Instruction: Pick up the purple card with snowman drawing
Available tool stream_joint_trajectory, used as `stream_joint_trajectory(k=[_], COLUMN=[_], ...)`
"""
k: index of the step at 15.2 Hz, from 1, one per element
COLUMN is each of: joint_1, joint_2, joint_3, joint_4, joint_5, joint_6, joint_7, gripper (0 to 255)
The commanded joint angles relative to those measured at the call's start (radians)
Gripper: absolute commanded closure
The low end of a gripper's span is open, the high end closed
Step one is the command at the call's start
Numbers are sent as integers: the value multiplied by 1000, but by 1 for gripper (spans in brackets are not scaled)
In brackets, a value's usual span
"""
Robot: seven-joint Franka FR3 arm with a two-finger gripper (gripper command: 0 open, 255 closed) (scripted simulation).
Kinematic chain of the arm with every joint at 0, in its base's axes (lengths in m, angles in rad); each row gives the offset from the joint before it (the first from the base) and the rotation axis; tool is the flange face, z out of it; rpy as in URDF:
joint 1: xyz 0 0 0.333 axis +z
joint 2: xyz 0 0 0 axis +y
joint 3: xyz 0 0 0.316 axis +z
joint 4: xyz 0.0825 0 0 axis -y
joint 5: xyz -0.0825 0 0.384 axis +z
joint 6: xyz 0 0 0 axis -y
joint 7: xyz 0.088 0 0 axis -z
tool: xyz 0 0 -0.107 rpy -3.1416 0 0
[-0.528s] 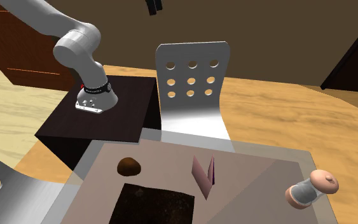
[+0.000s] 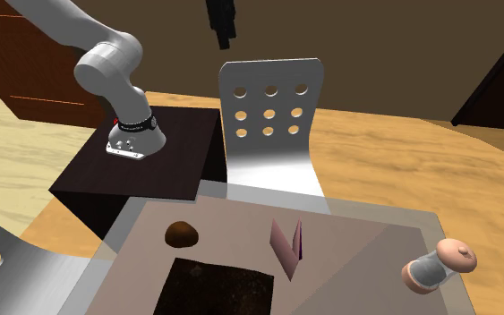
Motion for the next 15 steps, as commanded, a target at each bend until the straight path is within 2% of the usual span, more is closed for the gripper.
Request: stream_joint_trajectory(k=[1,9,15], joint_1=[-7,-20,-17], joint_2=[37,253,462], joint_3=[-45,-217,-336], joint_4=[-5,54,153], joint_5=[-12,-17,43], joint_6=[39,179,263], joint_7=[-49,-247,-418], gripper=[0,0,0])
